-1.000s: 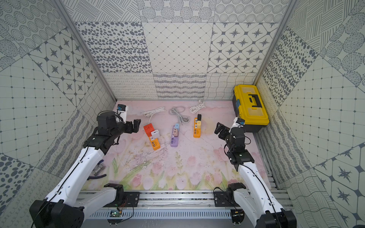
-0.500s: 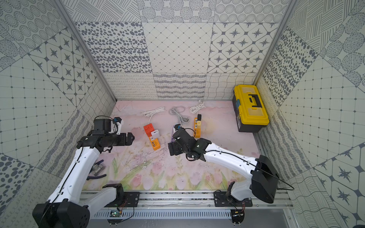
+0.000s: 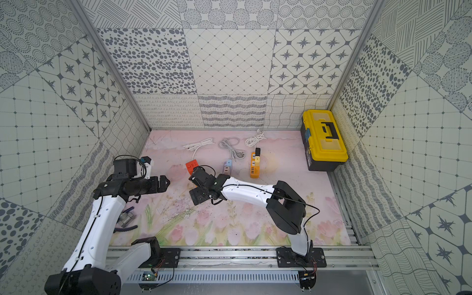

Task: Pull the plug off the socket
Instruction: Move the socket to the center of the board.

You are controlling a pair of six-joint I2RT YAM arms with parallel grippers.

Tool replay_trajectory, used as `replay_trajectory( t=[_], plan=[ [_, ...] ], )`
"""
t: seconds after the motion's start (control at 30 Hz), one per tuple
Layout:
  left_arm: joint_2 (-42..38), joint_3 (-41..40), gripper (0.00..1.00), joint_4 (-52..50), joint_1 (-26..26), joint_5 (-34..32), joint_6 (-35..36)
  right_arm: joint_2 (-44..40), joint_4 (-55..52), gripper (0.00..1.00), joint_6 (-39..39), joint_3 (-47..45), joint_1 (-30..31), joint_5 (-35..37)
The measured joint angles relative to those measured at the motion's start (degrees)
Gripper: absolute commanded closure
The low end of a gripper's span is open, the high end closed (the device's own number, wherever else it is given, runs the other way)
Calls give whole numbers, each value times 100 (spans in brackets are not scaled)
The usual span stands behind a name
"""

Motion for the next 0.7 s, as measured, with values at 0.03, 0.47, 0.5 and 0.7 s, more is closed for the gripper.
replay_trajectory(
  t=[0.03,0.47,0.5,0.7],
  plan=[
    [42,0,1,-17,0,24,2,149,-7,19,-15,107,-20,9],
    [232,11,1,-103,0,227,44,1388,24,29,-299,844,-400,74],
    [234,11,1,-103,0,227,44,1447,44,29,-326,909,-393,103],
    [243,11,1,-103,-2,227,44,1600,138,39,-468,1095,-363,208]
  ],
)
